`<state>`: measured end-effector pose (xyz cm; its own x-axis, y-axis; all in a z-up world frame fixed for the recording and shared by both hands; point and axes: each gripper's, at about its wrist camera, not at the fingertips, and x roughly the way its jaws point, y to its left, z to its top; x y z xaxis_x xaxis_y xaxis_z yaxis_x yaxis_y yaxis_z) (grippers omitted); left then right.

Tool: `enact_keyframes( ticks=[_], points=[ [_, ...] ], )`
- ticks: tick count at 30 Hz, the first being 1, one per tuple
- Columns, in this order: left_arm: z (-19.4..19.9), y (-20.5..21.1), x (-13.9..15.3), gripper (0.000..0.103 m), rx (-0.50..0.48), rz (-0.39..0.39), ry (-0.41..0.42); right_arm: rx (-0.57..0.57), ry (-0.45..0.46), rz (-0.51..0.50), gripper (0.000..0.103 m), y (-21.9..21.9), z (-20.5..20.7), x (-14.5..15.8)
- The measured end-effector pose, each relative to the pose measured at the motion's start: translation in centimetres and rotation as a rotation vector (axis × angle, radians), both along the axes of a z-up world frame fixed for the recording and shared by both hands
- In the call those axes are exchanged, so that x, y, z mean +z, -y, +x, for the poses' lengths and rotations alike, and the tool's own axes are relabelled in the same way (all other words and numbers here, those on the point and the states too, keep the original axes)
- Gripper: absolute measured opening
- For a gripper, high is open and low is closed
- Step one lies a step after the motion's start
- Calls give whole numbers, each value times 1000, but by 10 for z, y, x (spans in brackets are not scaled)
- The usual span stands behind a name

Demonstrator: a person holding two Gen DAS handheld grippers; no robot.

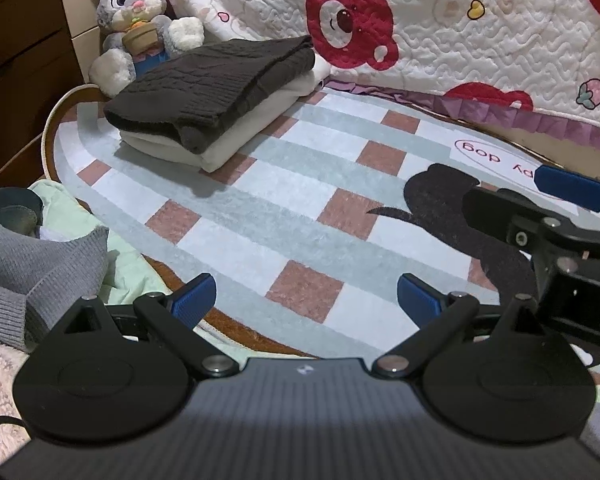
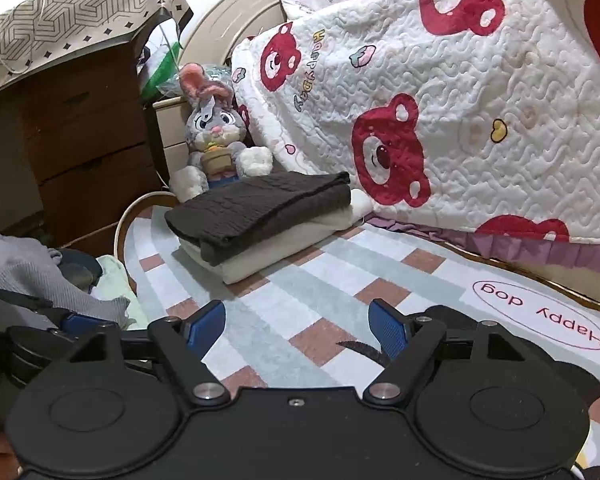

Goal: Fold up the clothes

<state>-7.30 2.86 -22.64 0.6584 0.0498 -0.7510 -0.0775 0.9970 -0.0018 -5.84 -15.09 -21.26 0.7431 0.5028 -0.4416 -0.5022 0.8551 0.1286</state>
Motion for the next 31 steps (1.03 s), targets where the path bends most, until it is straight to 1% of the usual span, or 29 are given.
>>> enact_keyframes(
  ticks=[8,12,15,19,23,28,31],
  points=[
    [0,4,-3,99,-9,12,-10,10,-18,2,82,0,1,-3],
    [0,4,-3,99,-14,3,-11,8,-31,10,82,1,2,-5],
    [0,6,-2,99,-16,25,-1,9,-34,13,82,1,2,-6],
    [0,6,-3,99,-16,17,-11,11,-36,13,82,1,2,-6],
    [0,8,-3,99,-31,37,-11,16,-41,14,82,1,2,-7],
    [0,14,-3,99,-53,80,-19,34,-52,10,82,-2,2,-9],
    [0,12,-4,99,-52,76,-25,41,-51,12,82,-4,1,-8]
  ],
)
